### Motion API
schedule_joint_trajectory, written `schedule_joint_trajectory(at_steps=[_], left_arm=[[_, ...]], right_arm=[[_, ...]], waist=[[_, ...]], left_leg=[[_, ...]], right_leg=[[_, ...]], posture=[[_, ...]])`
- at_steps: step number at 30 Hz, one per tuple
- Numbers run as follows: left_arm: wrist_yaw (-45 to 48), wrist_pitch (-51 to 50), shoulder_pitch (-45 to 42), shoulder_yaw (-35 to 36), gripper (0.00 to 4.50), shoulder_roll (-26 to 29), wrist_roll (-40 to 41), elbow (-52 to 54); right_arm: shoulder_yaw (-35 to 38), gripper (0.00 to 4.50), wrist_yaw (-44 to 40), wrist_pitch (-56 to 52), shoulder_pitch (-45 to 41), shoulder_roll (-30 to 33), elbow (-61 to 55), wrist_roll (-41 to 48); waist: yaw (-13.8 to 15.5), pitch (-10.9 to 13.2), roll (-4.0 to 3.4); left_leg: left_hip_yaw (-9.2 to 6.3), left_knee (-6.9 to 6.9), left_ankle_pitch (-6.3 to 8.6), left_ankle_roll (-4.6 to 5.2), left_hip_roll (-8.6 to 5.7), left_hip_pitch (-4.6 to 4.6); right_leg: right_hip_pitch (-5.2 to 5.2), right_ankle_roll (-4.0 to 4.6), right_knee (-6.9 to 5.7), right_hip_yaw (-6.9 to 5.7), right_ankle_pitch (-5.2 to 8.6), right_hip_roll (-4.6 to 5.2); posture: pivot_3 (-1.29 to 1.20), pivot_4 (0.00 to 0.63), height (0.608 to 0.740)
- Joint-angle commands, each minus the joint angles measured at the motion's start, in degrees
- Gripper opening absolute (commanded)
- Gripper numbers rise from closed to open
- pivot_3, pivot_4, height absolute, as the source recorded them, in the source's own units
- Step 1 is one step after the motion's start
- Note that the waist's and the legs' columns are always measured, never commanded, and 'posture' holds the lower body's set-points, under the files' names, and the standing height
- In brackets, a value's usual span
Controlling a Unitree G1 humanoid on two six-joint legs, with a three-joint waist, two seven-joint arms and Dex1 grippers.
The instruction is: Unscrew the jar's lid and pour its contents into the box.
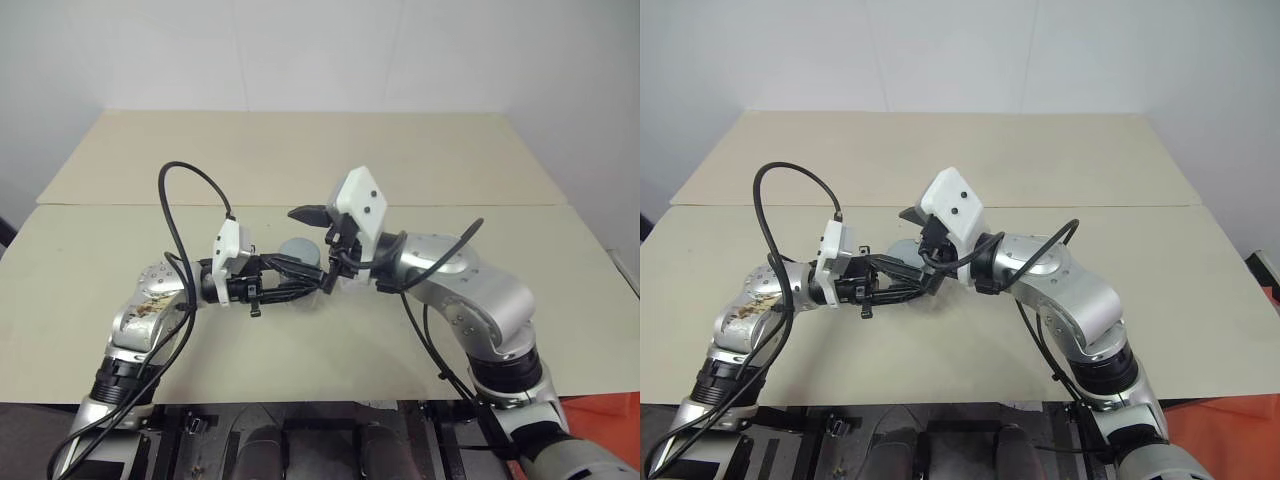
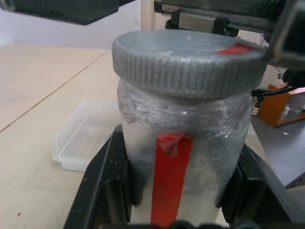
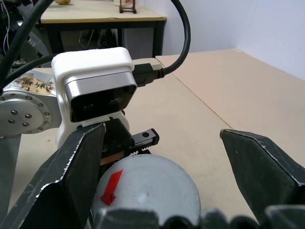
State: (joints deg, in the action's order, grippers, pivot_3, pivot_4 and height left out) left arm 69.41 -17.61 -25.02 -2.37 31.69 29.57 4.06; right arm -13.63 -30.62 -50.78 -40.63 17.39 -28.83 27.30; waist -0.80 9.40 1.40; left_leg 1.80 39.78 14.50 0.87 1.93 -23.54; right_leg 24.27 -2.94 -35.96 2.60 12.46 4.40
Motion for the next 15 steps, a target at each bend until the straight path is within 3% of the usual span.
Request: schedule_joint_trajectory(at_steps=[1, 15], left_arm=[[0.1, 0.14, -0.57, 1.04, 1.91, 0.71, 1.0, 2.59], [-0.46, -1.0, 2.3, 3.04, 1.91, 3.06, 2.49, 5.04]], right_arm=[[0.02, 4.44, 0.79, -0.64, -0.61, 0.03, -1.84, 0.01], [3.36, 4.44, 1.32, -0.24, 3.01, 6.07, -0.23, -1.56]], waist=[[-0.04, 0.0, 0.0], [-0.04, 0.0, 0.0]], left_leg=[[0.0, 0.0, 0.0, 0.0, 0.0, 0.01], [0.0, -0.01, 0.0, 0.0, 0.0, 0.0]], right_leg=[[0.0, 0.0, 0.0, 0.0, 0.0, 0.0], [0.0, 0.0, 0.03, 0.0, 0.0, 0.0]], posture=[[0.0, 0.15, 0.74], [0.0, 0.15, 0.74]])
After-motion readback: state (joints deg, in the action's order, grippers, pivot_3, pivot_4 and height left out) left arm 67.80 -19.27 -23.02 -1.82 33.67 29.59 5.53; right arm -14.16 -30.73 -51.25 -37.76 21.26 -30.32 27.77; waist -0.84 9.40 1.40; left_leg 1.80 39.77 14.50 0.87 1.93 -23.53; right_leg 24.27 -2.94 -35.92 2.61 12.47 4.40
